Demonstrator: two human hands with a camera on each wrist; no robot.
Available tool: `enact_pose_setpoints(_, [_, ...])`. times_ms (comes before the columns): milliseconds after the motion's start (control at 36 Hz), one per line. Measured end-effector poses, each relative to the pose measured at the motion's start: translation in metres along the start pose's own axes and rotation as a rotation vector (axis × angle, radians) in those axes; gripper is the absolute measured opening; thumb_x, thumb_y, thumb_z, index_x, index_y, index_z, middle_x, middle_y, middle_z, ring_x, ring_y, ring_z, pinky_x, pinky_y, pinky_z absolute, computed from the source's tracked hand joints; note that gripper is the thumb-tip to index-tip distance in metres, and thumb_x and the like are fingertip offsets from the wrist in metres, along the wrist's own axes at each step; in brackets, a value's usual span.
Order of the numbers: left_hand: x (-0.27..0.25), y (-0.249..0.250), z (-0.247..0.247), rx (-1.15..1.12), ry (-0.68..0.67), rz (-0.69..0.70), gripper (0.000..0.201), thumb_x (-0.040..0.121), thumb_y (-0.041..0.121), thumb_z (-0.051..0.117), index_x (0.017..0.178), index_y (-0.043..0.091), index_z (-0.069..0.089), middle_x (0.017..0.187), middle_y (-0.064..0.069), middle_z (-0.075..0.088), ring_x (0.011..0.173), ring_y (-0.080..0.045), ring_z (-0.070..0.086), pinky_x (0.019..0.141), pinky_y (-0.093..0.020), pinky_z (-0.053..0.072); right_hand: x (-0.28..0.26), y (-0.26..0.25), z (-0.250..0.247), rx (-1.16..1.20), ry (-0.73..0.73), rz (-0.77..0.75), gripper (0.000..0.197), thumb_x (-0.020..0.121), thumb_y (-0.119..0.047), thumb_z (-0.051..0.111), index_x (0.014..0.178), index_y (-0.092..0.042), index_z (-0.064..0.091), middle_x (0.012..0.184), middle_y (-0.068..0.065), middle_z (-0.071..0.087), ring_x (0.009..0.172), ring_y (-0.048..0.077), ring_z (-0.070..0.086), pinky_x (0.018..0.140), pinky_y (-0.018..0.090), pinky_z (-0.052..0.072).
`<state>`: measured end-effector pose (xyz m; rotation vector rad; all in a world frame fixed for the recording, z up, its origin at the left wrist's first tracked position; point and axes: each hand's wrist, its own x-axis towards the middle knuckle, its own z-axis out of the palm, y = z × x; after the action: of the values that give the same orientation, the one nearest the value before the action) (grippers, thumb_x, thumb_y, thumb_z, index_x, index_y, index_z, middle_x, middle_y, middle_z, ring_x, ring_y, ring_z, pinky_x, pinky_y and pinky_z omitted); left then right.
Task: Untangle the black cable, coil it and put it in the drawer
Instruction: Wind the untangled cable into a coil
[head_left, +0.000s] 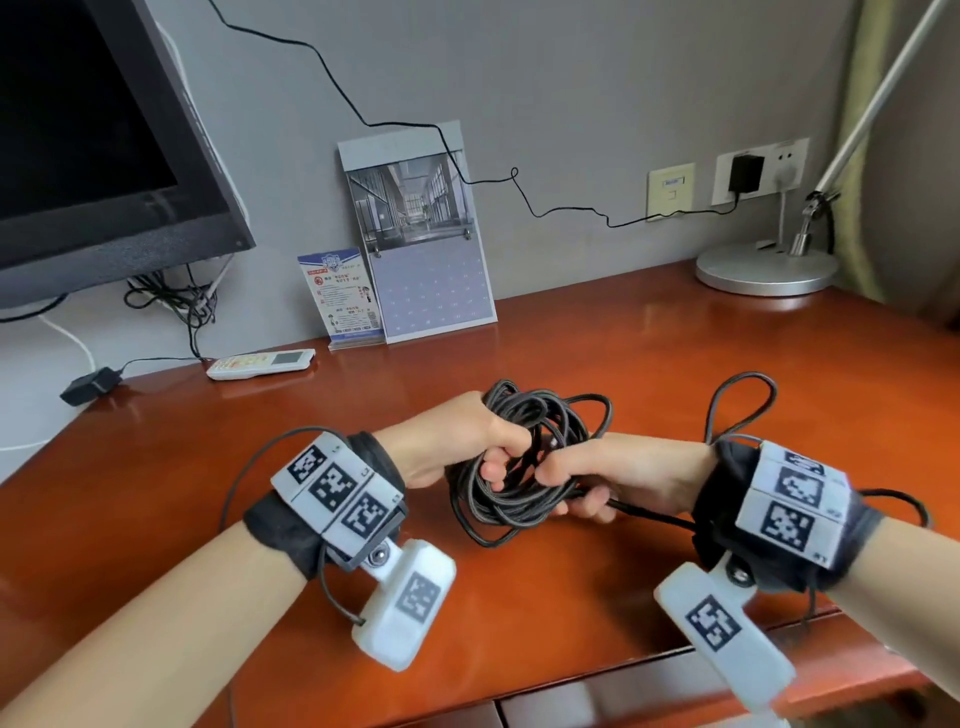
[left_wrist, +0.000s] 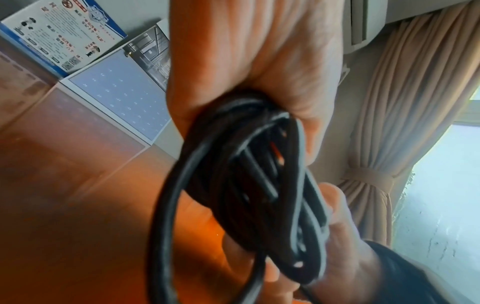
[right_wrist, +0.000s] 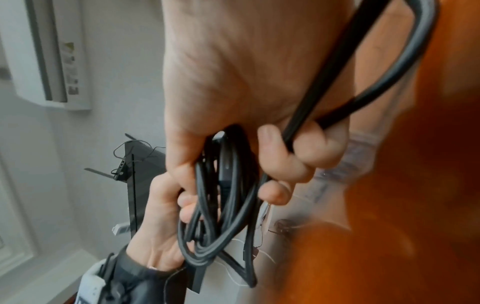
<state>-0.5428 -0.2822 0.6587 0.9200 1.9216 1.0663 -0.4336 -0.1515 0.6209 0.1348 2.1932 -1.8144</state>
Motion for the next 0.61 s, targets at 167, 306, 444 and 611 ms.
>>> enact_pose_setpoints(167, [-0.002, -0.004, 0.004, 0.02, 0.155, 0.123, 0.034, 0.078, -0.005, 0.053, 0.048, 0.009, 0.044, 0.039, -0.001, 0.042, 0.04, -0.014, 0.042, 0.062, -0.029, 0.048, 0.006, -0.003, 0.005, -0.031, 0.237, -0.036, 0.019, 0.059, -0.029, 0.058, 0.046, -0.02, 0.047, 0.049, -0.001, 0.044, 0.042, 0.013, 0.024, 0.046, 0.027, 0.015])
enact_pose_setpoints(306, [-0.001, -0.009, 0.003, 0.017, 0.36, 0.258, 0.021, 0.066, 0.016, 0.073, 0.082, 0.01, 0.061, 0.076, -0.001, 0.062, 0.07, -0.011, 0.057, 0.073, -0.027, 0.046, 0.01, -0.008, 0.004, -0.011, 0.417, -0.104, 0.024, 0.064, -0.024, 0.058, 0.045, -0.022, 0.044, 0.049, 0.002, 0.041, 0.041, 0.014, 0.026, 0.045, 0.025, 0.015])
enact_pose_setpoints(444, [-0.005, -0.015, -0.001, -0.549, -0.051, 0.236, 0.063, 0.063, 0.019, 0.073, 0.12, 0.01, 0.048, 0.108, -0.012, 0.06, 0.099, -0.025, 0.063, 0.085, -0.046, 0.055, 0.002, -0.019, -0.016, 0.135, 0.524, -0.228, 0.032, 0.086, -0.003, 0.048, 0.06, -0.016, 0.037, 0.048, -0.002, 0.033, 0.036, 0.008, 0.023, 0.041, 0.019, 0.013])
enact_pose_setpoints(611, [0.009, -0.003, 0.024, -0.673, 0.322, 0.161, 0.048, 0.079, 0.007, 0.069, 0.123, 0.005, 0.051, 0.117, -0.017, 0.064, 0.1, -0.028, 0.065, 0.085, -0.043, 0.054, 0.009, -0.026, -0.013, 0.22, 0.582, -0.261, 0.048, 0.087, -0.004, 0.047, 0.042, -0.022, 0.043, 0.046, -0.006, 0.029, 0.038, 0.008, 0.02, 0.053, 0.031, 0.008])
